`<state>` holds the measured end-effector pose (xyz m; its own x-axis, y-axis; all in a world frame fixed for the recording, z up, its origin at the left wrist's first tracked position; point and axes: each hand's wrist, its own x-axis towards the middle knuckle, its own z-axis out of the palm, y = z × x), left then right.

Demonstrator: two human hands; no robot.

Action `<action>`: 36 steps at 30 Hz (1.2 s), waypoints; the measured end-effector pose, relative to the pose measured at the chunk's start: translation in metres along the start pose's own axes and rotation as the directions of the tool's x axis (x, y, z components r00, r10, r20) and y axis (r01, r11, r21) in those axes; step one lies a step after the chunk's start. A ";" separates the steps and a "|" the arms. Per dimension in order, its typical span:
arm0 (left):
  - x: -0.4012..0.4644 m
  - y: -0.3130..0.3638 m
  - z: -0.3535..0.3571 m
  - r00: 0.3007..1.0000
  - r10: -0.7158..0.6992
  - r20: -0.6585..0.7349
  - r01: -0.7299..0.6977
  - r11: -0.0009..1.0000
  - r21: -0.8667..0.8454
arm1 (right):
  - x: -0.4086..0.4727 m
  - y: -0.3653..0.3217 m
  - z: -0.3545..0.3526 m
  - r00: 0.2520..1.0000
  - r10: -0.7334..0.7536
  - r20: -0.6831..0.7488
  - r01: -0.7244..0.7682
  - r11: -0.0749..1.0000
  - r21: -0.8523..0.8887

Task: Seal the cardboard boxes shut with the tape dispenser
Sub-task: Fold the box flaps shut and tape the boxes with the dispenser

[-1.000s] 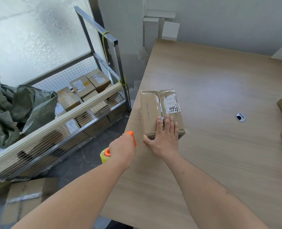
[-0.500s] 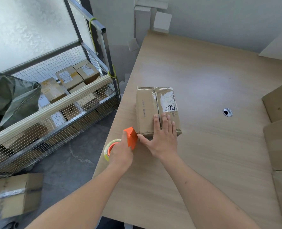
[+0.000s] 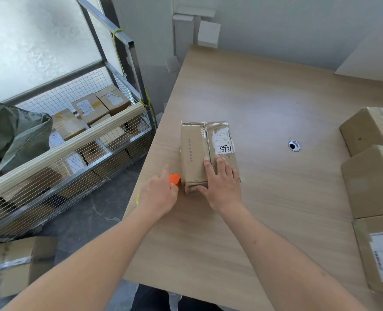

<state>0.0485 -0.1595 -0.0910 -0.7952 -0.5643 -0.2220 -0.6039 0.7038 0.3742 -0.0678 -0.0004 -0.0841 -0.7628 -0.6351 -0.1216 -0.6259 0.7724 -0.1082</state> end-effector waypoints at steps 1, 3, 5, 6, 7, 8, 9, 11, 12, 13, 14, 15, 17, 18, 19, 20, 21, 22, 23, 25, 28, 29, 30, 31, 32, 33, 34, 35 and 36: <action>0.002 0.004 -0.001 0.997 0.079 -0.021 -0.080 0.996 -0.038 | -0.001 0.002 -0.001 1.000 -0.004 -0.007 0.004 1.000 0.007; 0.006 0.011 0.001 0.965 0.257 -0.054 -0.261 0.961 -0.091 | -0.004 0.007 -0.001 1.000 -0.002 -0.013 0.002 1.000 0.021; 0.010 0.018 0.005 0.902 0.427 -0.069 -0.432 0.899 -0.076 | -0.007 0.012 -0.003 1.000 -0.015 0.008 0.015 1.000 0.025; 0.012 0.021 0.008 0.864 0.498 -0.072 -0.501 0.864 -0.038 | -0.008 0.015 -0.003 0.999 -0.032 0.017 0.032 0.999 0.027; 0.013 0.025 0.010 0.836 0.544 -0.074 -0.545 0.838 -0.001 | -0.009 0.019 -0.004 0.998 -0.053 0.029 0.052 0.998 0.033; 0.014 0.027 0.013 0.823 0.563 -0.074 -0.562 0.826 0.024 | -0.009 0.023 -0.005 0.996 -0.073 0.044 0.070 0.996 0.047; 0.015 0.028 0.015 0.822 0.565 -0.069 -0.563 0.825 0.043 | -0.008 0.027 -0.005 0.994 -0.089 0.061 0.085 0.994 0.067; 0.018 0.029 0.018 0.830 0.555 -0.057 -0.552 0.832 0.060 | -0.007 0.037 -0.004 0.989 -0.129 0.074 0.119 0.985 0.123; 0.018 0.028 0.019 0.832 0.551 -0.063 -0.548 0.834 0.057 | -0.008 0.041 -0.004 0.986 -0.154 0.065 0.143 0.978 0.151; 0.019 0.028 0.019 0.836 0.544 -0.066 -0.542 0.839 0.046 | -0.009 0.047 -0.004 0.983 -0.180 0.040 0.170 0.971 0.170; 0.019 0.029 0.017 0.841 0.537 -0.066 -0.536 0.844 0.033 | -0.010 0.052 -0.004 0.981 -0.196 -0.001 0.193 0.965 0.180; 0.020 0.030 0.015 0.843 0.535 -0.063 -0.535 0.845 0.019 | -0.010 0.058 -0.005 0.979 -0.197 -0.047 0.203 0.961 0.189; 0.022 0.030 0.011 0.837 0.546 -0.030 -0.546 0.838 -0.008 | -0.012 0.066 -0.007 0.976 -0.198 -0.088 0.212 0.958 0.191; 0.023 0.029 0.010 0.832 0.555 -0.004 -0.555 0.831 -0.025 | -0.012 0.067 -0.009 0.974 -0.208 -0.091 0.221 0.959 0.179; 0.024 0.028 0.008 0.825 0.565 0.013 -0.564 0.825 -0.034 | -0.012 0.068 -0.010 0.973 -0.214 -0.091 0.227 0.958 0.173; 0.025 0.027 0.007 0.822 0.569 0.022 -0.568 0.822 -0.040 | -0.012 0.068 -0.012 0.972 -0.216 -0.094 0.230 0.958 0.170; 0.025 0.026 0.007 0.823 0.567 0.023 -0.566 0.823 -0.043 | -0.011 0.068 -0.014 0.973 -0.214 -0.086 0.227 0.958 0.178; 0.024 0.026 0.008 0.828 0.561 0.019 -0.560 0.828 -0.045 | -0.011 0.068 -0.015 0.974 -0.214 -0.074 0.225 0.957 0.186; 0.023 0.026 0.009 0.831 0.555 0.013 -0.554 0.831 -0.048 | -0.011 0.069 -0.018 0.976 -0.210 -0.060 0.217 0.957 0.194; 0.021 0.027 0.010 0.832 0.555 -0.004 -0.554 0.830 -0.058 | -0.014 0.075 -0.021 0.979 -0.196 -0.063 0.205 0.958 0.202; 0.021 0.026 0.010 0.822 0.569 -0.020 -0.568 0.820 -0.071 | -0.018 0.083 -0.020 0.978 -0.142 -0.151 0.169 0.967 0.188; 0.022 0.026 0.010 0.820 0.572 -0.022 -0.572 0.817 -0.070 | -0.019 0.084 -0.019 0.980 -0.121 -0.161 0.151 0.969 0.194; 0.022 0.026 0.010 0.818 0.575 -0.022 -0.575 0.816 -0.065 | -0.019 0.085 -0.016 0.980 -0.106 -0.169 0.139 0.971 0.197; 0.023 0.025 0.010 0.816 0.577 -0.020 -0.577 0.814 -0.065 | -0.019 0.086 -0.014 0.980 -0.088 -0.179 0.124 0.972 0.200; 0.022 0.025 0.010 0.816 0.578 -0.015 -0.577 0.813 -0.076 | -0.020 0.088 -0.010 0.979 -0.071 -0.189 0.110 0.973 0.203; 0.023 0.023 0.010 0.813 0.583 -0.006 -0.581 0.809 -0.091 | -0.021 0.090 -0.011 0.979 -0.062 -0.195 0.105 0.970 0.219; 0.023 0.022 0.009 0.806 0.592 0.003 -0.589 0.802 -0.100 | -0.023 0.093 -0.010 0.980 -0.048 -0.192 0.093 0.967 0.235; 0.024 0.020 0.007 0.799 0.601 0.013 -0.597 0.796 -0.099 | -0.025 0.097 -0.009 0.984 -0.021 -0.176 0.070 0.957 0.282; 0.026 0.019 0.005 0.795 0.606 0.027 -0.601 0.793 -0.098 | -0.027 0.099 -0.011 0.988 -0.003 -0.155 0.051 0.950 0.308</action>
<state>0.0164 -0.1588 -0.0945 -0.9996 -0.0102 0.0259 0.0047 0.8549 0.5188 -0.1109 0.0932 -0.0809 -0.7772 -0.6284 0.0335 -0.5834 0.6994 -0.4129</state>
